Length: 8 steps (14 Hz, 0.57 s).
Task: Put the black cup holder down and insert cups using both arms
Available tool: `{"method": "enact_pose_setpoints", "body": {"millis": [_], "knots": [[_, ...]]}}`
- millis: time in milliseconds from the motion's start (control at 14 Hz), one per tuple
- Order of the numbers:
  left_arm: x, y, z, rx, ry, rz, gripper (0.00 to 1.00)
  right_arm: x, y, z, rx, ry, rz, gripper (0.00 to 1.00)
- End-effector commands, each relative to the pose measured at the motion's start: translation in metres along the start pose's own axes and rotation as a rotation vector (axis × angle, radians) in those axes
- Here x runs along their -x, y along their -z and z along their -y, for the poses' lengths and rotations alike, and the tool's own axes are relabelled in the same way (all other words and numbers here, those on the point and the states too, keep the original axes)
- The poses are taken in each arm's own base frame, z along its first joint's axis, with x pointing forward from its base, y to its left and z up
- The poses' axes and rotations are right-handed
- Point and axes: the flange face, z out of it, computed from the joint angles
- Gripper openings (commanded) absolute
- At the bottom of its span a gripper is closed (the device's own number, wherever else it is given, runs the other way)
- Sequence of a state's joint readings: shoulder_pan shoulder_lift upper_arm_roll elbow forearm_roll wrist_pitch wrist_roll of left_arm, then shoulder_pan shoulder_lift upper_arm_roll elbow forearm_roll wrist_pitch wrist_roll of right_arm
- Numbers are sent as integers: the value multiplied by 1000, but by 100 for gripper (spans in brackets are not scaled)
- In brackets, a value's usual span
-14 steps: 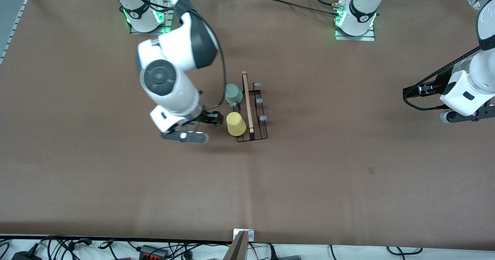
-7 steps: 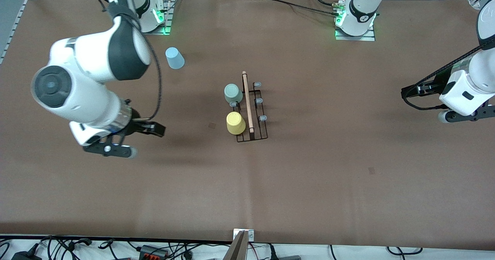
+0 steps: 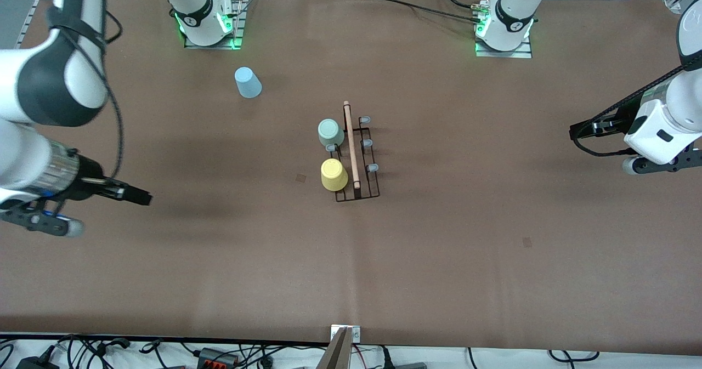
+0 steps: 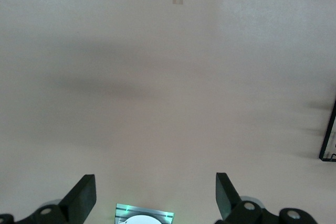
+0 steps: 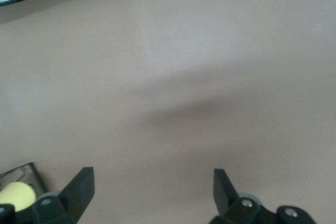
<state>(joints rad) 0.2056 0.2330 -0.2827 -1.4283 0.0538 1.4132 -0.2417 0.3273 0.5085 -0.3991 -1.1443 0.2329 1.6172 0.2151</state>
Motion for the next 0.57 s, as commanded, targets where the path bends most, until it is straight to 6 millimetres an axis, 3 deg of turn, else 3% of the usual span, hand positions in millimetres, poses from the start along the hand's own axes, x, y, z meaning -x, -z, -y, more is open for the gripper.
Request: {"method": "enact_pose_setpoints", "body": {"millis": [0, 285, 499], "knots": [[1, 6, 2, 21, -2, -1, 100, 16, 32, -30, 1, 52, -12, 100], [1, 3, 1, 27, -3, 7, 100, 25, 47, -83, 17, 102, -16, 100], [1, 3, 2, 37, 0, 10, 100, 29, 49, -92, 56, 151, -9, 100]]}}
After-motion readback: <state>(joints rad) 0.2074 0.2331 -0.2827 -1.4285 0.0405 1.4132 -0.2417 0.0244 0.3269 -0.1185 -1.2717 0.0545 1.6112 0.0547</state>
